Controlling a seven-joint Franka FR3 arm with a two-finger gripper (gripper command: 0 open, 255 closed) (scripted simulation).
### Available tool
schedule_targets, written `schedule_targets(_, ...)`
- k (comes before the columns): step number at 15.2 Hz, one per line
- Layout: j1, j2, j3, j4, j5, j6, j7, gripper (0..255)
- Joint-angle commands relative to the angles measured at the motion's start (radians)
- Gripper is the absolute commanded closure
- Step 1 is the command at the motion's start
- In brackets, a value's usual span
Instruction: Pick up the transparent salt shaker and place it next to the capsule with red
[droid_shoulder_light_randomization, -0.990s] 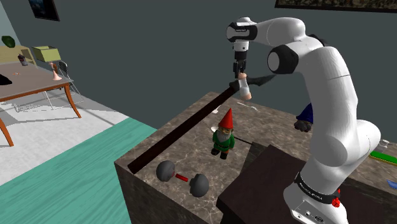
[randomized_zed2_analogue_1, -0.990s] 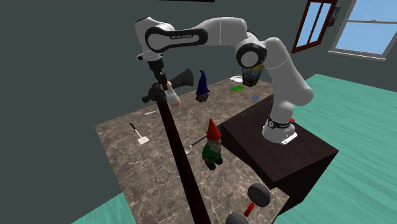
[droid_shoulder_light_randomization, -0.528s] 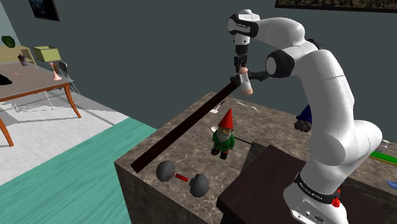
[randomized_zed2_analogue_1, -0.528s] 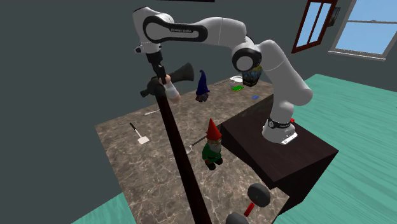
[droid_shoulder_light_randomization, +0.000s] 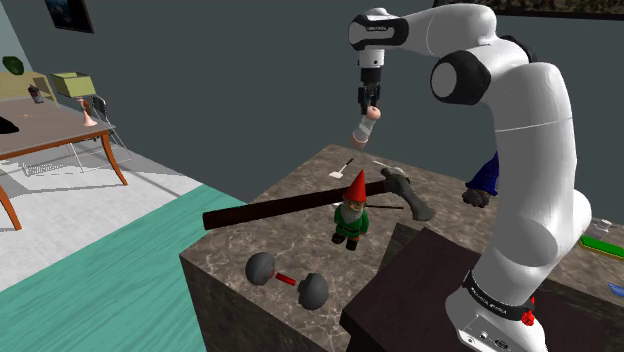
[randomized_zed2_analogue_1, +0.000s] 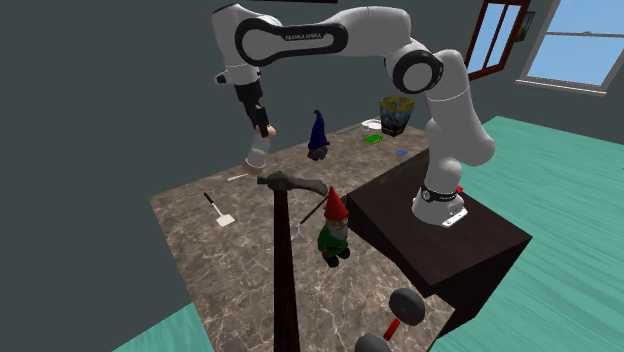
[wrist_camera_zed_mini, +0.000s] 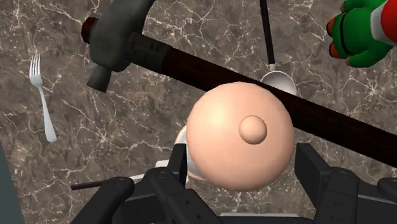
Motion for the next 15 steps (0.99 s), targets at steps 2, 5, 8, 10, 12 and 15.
schedule_targets(2, 0.068, -0.091, 0.008, -0.141, -0.021, 0.049, 0.061, 255)
schedule_targets(5, 0.124, -0.157, 0.024, -0.233, -0.036, 0.076, 0.125, 255)
schedule_targets(8, 0.176, -0.211, 0.044, -0.307, -0.047, 0.096, 0.191, 255)
schedule_targets(10, 0.208, -0.241, 0.058, -0.346, -0.052, 0.106, 0.236, 255)
schedule_targets(12, 0.239, -0.266, 0.074, -0.38, -0.056, 0.114, 0.281, 255)
schedule_targets(15, 0.283, -0.296, 0.099, -0.418, -0.058, 0.123, 0.349, 255)
